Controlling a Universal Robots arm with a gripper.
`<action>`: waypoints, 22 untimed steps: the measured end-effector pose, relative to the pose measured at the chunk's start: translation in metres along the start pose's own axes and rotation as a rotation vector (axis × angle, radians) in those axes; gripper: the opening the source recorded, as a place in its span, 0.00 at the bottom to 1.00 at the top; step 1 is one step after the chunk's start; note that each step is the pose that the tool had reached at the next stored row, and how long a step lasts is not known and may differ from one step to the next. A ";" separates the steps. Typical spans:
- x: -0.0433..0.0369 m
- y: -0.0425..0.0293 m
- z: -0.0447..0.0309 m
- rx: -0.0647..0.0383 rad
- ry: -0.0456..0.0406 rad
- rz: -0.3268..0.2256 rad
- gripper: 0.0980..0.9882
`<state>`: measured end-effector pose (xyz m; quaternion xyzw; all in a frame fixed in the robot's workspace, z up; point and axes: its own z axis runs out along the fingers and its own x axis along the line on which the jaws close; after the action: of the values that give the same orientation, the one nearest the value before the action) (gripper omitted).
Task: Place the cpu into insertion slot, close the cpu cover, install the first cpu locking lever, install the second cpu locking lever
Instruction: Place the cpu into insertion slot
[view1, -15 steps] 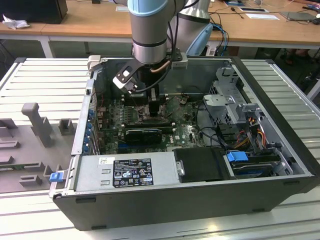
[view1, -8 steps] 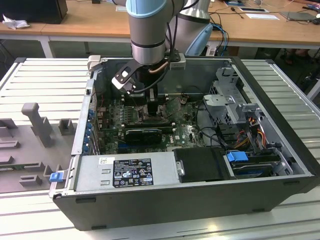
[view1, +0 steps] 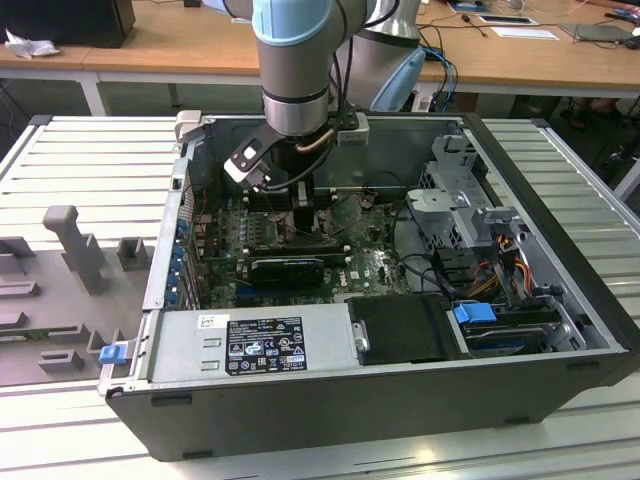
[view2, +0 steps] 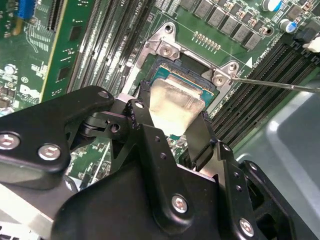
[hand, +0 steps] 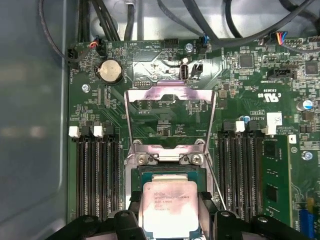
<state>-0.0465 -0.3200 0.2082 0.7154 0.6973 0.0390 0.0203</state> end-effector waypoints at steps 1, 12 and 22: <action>0.0001 -0.0002 0.0017 0.000 0.0000 0.001 0.48; 0.0001 -0.0006 0.0072 0.001 -0.0005 0.005 0.48; 0.0003 0.0001 -0.0016 0.001 -0.0005 0.005 0.55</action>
<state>-0.0465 -0.3197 0.2097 0.7172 0.6955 0.0387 0.0201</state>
